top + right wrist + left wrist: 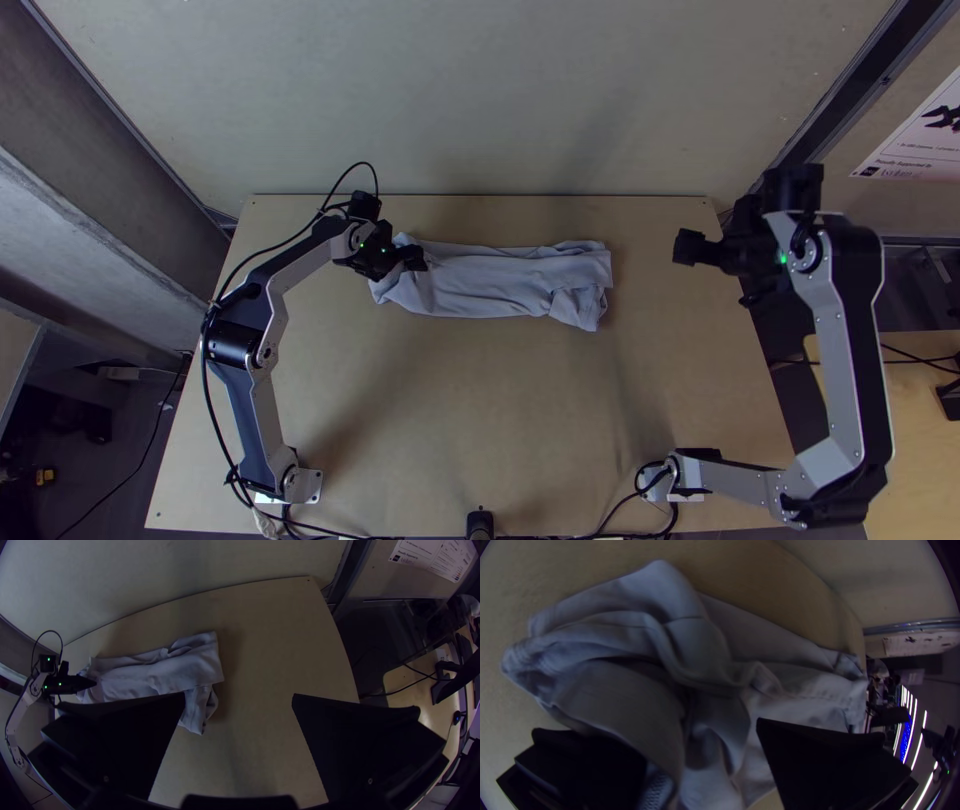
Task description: Fold the t-shirt
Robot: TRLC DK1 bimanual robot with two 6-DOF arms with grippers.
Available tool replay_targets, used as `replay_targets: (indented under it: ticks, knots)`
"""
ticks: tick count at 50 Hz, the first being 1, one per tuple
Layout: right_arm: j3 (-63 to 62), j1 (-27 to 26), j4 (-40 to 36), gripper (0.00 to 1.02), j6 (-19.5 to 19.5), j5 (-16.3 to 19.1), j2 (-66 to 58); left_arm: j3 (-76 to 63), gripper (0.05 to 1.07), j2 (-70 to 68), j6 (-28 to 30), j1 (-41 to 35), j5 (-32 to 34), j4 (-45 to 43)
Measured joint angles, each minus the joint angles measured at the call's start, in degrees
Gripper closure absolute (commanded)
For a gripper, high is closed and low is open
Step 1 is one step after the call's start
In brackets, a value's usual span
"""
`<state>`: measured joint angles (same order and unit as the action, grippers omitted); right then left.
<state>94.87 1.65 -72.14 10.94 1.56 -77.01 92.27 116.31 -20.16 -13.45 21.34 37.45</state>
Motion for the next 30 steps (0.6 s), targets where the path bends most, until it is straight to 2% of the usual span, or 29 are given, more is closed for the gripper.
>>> replay_targets:
  ticks: [1, 14, 21, 30]
  knots:
    - [-1.0, 0.2, 0.5, 0.04, 0.3, 0.0, 0.5, 0.3, 1.06, 0.2, -0.5, 0.0, -1.2, 0.2]
    - [-9.3, 2.0, 5.4, 0.04, 3.0, 0.0, 5.0, 1.9, 1.05, 0.9, -1.4, 0.0, -8.3, 1.7]
    - [-11.6, 2.5, 7.3, 0.04, 4.1, 0.4, 5.5, 4.0, 1.05, 0.6, 2.3, 1.4, -14.4, 6.7]
    - [-13.2, 2.9, 9.7, 0.04, 4.9, 0.4, 5.6, 4.4, 1.05, -1.6, 9.6, 8.4, -22.0, 11.6]
